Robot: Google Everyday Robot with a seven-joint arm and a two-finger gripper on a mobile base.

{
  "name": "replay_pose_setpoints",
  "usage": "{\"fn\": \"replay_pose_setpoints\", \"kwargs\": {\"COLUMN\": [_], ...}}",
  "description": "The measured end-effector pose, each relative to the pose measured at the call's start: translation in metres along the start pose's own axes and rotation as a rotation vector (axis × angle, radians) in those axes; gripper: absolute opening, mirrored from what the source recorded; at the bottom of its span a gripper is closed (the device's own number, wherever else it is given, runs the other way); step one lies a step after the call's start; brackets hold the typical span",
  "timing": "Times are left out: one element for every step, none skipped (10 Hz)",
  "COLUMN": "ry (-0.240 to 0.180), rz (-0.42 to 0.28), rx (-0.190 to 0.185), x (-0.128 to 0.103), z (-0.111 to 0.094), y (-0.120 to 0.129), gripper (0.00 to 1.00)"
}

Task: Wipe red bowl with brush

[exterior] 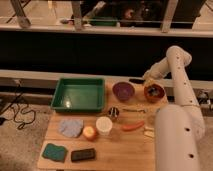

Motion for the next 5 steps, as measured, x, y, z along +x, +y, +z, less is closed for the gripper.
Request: {"fn": "replay_pose_setpoints", "kwargs": {"ry": [0.000, -0.001, -0.001, 0.005, 0.014], "rz": [-0.001, -0.003, -0.003, -0.005, 0.000], "rx": [0.000, -0.001, -0.003, -0.006, -0.005], "x": [-0.0004, -0.0021, -0.0025, -0.0022, 0.0016], "z": [0.0004, 0.0015, 0.0021, 0.0032, 0.0004], "y": [-0.0002, -0.0008, -0.0006, 0.0003, 0.0028], "gripper": [0.00, 0.00, 0.00, 0.00, 0.00]}}
